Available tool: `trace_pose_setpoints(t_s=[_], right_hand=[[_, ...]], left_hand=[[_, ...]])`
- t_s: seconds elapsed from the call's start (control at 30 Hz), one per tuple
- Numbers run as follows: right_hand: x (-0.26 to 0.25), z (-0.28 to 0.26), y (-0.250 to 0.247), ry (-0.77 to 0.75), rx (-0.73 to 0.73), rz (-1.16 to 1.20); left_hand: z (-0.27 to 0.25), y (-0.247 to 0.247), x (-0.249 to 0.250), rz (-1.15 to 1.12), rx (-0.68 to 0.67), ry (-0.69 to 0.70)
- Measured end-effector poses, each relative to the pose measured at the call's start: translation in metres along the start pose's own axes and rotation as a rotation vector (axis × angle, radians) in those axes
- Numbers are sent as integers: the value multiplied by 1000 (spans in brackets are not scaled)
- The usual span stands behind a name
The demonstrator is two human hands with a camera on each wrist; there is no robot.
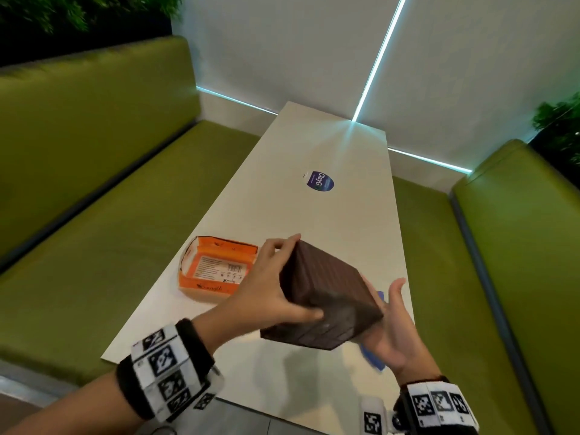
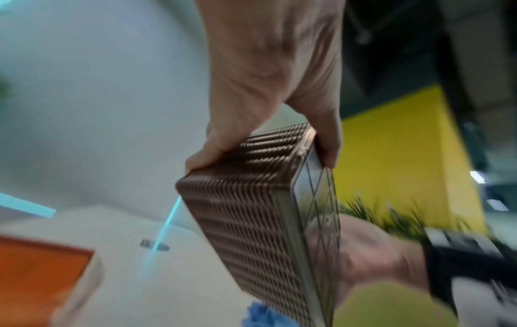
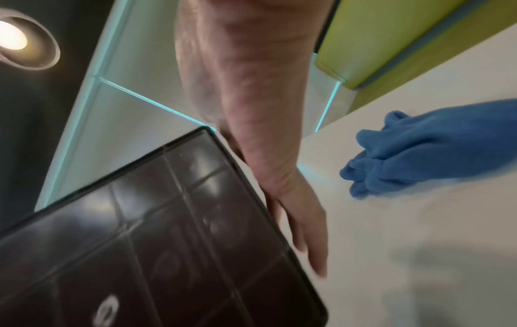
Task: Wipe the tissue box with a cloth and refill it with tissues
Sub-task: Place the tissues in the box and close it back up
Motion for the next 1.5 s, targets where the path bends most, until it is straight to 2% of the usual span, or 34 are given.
trace_pose_setpoints(t_s=[0.07, 0.13, 0.2, 0.3, 0.37, 0.43, 0.47, 0.53, 0.63, 0.73, 0.9, 1.13, 1.5], right_hand=[[11, -5, 2, 155, -25, -49], [19, -7, 1, 194, -9, -17], [21, -7, 3, 199, 25, 35], [24, -11, 12, 323, -15, 13], [20, -13, 12, 287, -27, -54], [17, -13, 15, 174, -41, -69], [15, -13, 20, 102, -62, -66], [14, -16, 26, -25, -94, -65], [16, -15, 22, -169, -89, -105], [22, -11, 25, -249, -40, -234], [19, 7, 33, -349, 97, -359], [33, 49, 8, -287, 223, -322], [40, 75, -7, -288, 167, -403]], left_hand=[[-17, 11, 10, 225, -48, 217], [-28, 21, 11, 362, -99, 360], [-35, 22, 8, 407, -115, 447], [-39, 16, 1, 483, -124, 527], [-38, 12, -7, 531, -141, 544], [-33, 7, -20, 548, -138, 466], [-30, 4, -29, 505, -150, 375], [-26, 1, -45, 295, -222, 168], [-21, 7, -51, -82, -306, 72], [-9, 10, -52, -223, -177, -17], [13, 11, -68, -123, -54, -140], [50, 18, -106, 3, 18, -272], [59, 17, -117, 11, 44, -257]])
Point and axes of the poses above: each hand's wrist, its own z-axis towards the middle knuckle, its own y-axis out of the palm, x = y × z, the point moved 5 cm from there along z, towards the middle knuckle, and after that the axes turned 9 degrees about -x, right-handed, at the moved point
